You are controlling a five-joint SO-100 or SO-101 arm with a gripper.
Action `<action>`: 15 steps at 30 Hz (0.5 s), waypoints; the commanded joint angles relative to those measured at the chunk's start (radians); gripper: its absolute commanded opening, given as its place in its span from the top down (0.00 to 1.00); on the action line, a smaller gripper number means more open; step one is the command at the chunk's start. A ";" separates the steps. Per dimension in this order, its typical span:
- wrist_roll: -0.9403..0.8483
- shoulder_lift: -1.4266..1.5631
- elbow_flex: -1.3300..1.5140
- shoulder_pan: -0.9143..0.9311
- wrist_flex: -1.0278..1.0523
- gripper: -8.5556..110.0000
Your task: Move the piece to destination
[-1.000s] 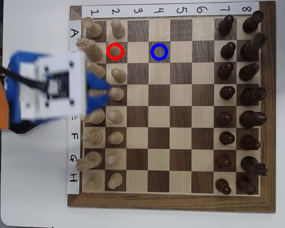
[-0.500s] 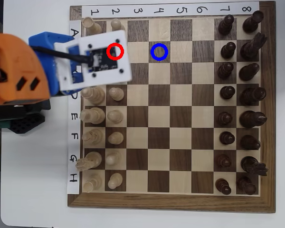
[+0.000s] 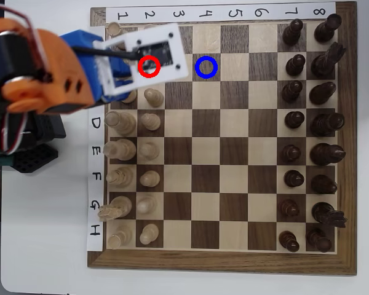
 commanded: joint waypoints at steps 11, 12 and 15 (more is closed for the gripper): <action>0.799 -0.029 0.123 -0.129 -0.127 0.82; 0.785 -0.041 0.126 -0.133 -0.130 0.82; 0.769 -0.086 0.124 -0.144 -0.123 0.85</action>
